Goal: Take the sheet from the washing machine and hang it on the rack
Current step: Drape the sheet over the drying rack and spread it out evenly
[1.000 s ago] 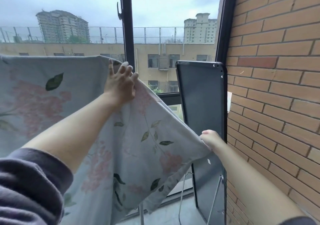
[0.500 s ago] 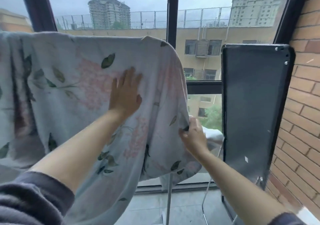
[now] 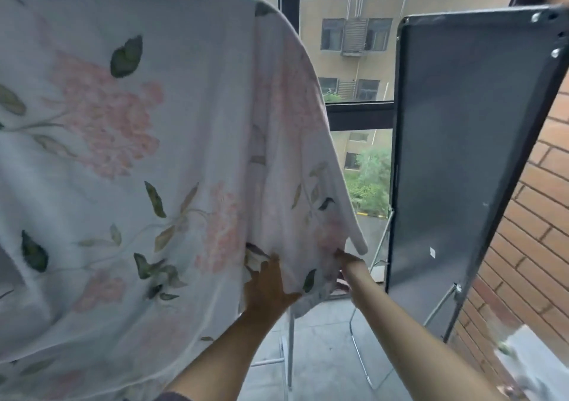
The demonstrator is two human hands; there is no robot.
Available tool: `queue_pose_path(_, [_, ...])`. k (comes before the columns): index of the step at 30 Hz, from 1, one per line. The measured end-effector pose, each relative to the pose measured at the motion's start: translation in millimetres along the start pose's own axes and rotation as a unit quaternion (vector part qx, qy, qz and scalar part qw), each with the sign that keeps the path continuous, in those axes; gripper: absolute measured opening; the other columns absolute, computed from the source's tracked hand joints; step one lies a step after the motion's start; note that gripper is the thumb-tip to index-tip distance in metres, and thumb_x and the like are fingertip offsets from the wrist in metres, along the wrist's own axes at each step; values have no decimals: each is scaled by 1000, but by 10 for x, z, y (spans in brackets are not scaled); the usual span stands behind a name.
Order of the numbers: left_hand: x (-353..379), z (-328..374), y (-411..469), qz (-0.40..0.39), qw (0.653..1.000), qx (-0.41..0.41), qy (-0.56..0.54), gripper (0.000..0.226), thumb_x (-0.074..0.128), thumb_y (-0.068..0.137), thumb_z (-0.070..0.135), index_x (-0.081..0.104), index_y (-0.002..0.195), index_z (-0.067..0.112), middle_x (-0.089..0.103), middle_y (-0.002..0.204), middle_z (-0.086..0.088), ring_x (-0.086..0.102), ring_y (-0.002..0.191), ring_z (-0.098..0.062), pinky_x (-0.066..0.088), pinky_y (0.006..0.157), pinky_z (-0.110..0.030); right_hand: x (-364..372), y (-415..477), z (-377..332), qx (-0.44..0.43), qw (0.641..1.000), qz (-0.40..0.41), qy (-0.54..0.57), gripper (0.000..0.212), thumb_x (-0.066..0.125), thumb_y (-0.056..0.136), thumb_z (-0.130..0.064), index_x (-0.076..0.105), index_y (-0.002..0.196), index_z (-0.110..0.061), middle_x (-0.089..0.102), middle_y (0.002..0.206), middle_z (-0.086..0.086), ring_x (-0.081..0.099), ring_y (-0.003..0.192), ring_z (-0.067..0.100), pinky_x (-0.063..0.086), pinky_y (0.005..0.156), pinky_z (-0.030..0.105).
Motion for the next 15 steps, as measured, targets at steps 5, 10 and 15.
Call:
queue_pose_path(5, [278, 312, -16, 36, 999, -3, 36, 107, 66, 62, 69, 21, 142, 14, 34, 136, -3, 48, 116, -26, 50, 86, -39, -255, 130, -273, -60, 989, 18, 132, 23, 42, 97, -24, 57, 114, -17, 66, 105, 7, 61, 101, 28, 53, 79, 41])
queue_pose_path(10, [-109, 678, -6, 107, 993, 39, -3, 31, 67, 77, 31, 58, 103, 15, 67, 96, -5, 67, 84, -25, 53, 63, -36, -440, 112, -633, -103, 975, 40, 192, 24, 41, 98, -20, 56, 117, -18, 65, 107, 8, 61, 100, 30, 53, 80, 48])
queue_pose_path(15, [-850, 1173, -176, 114, 981, 128, -90, 19, 47, 91, 27, 63, 100, 21, 68, 91, -3, 64, 83, -27, 44, 62, -30, -817, 60, -1247, -171, 966, 62, 183, 32, 49, 88, -19, 63, 115, -10, 68, 111, 12, 66, 100, 29, 55, 86, 48])
Point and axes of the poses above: each hand's wrist, its own y-axis towards the middle knuckle, its own x-axis out of the palm, z = x × y, the point moved 10 cm from there along y, towards the middle knuckle
